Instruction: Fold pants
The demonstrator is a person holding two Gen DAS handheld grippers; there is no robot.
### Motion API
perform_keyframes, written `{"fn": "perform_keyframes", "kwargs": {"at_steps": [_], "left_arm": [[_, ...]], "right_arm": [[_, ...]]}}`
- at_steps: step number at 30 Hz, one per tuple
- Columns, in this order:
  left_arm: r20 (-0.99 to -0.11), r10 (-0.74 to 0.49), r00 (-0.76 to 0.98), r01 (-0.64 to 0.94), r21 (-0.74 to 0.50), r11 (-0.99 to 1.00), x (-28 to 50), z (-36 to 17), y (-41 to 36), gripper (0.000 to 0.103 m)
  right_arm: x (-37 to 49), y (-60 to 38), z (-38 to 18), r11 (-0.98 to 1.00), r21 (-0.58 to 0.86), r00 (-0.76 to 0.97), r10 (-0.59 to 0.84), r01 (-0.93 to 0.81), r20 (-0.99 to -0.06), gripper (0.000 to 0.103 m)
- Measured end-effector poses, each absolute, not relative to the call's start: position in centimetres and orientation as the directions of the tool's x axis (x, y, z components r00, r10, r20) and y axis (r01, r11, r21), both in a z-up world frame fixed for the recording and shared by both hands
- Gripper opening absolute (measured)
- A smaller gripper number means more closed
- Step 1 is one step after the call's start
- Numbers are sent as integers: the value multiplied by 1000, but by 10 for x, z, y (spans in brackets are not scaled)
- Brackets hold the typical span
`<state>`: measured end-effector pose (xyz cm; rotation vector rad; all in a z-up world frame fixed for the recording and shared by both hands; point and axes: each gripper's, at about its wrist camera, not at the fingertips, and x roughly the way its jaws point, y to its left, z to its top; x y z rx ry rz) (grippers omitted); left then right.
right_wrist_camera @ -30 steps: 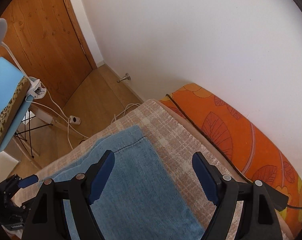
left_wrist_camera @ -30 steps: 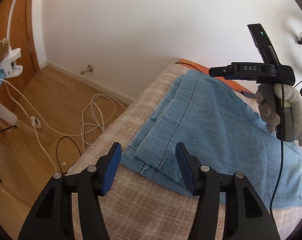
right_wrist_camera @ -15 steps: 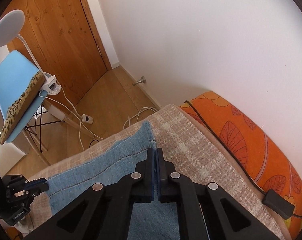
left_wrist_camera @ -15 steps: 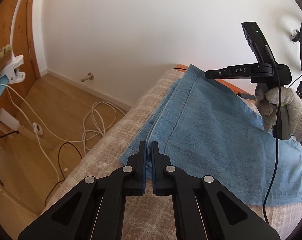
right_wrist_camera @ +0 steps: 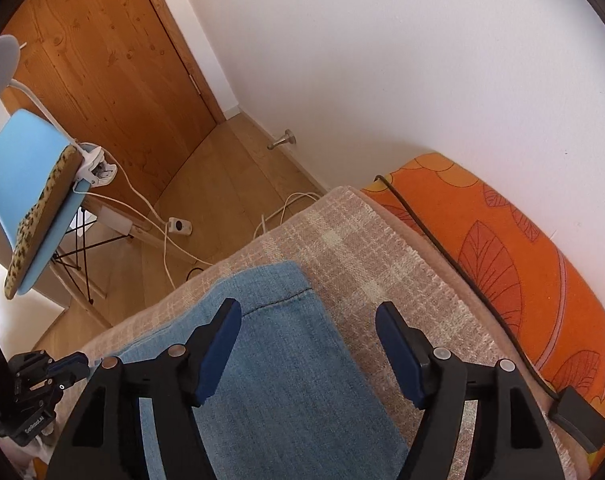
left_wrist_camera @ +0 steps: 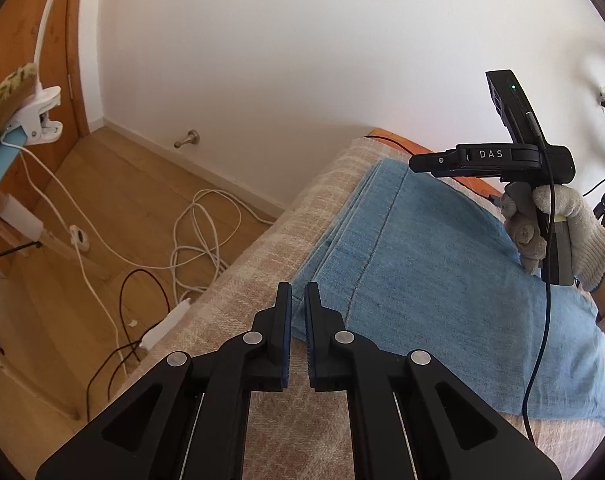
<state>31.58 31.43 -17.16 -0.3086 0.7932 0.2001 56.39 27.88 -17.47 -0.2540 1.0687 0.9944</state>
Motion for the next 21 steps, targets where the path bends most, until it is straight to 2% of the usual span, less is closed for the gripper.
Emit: {"fn": "perform_keyframes", "kwargs": {"at_steps": [2, 3, 6, 9, 11, 12, 14, 15, 16, 18, 20, 21], "left_arm": [[-727, 63, 684, -279, -182, 943, 316, -171, 311, 5], [-724, 67, 686, -276, -175, 945, 316, -171, 309, 5], [-715, 77, 695, -267, -157, 951, 315, -168, 305, 5], [-712, 73, 698, -257, -154, 954, 316, -166, 303, 5], [-719, 70, 692, -257, -155, 954, 318, -169, 304, 5], [-724, 68, 687, -263, -159, 952, 319, -171, 306, 5], [-730, 72, 680, -274, -162, 948, 320, -174, 311, 5], [-734, 66, 676, -273, -166, 948, 321, -175, 313, 10], [-744, 48, 667, -262, -174, 949, 322, -177, 315, 14], [-750, 50, 659, -272, -175, 946, 323, -179, 318, 42], [-752, 23, 659, -250, -190, 949, 323, -179, 317, 50], [-755, 21, 655, -244, -185, 952, 324, -180, 316, 50]], "right_arm": [[556, 285, -181, 531, 284, 65, 545, -798, -836, 55], [549, 288, -183, 509, 283, 44, 537, -813, -842, 36], [517, 291, -179, 454, 164, 104, 509, -876, -855, 15], [483, 279, -162, 382, 96, 151, 566, -919, -810, 16], [462, 270, -155, 331, 80, 142, 595, -940, -791, 31], [454, 267, -155, 296, 108, 97, 603, -949, -792, 43], [443, 265, -158, 222, 172, 0, 613, -960, -790, 43], [438, 265, -161, 208, 158, -3, 596, -965, -803, 38], [433, 267, -165, 215, 111, 32, 570, -970, -821, 39], [432, 269, -169, 218, 72, 61, 548, -973, -834, 38], [435, 268, -168, 243, 35, 106, 543, -969, -833, 41], [437, 269, -167, 250, 21, 123, 544, -968, -830, 41]]}}
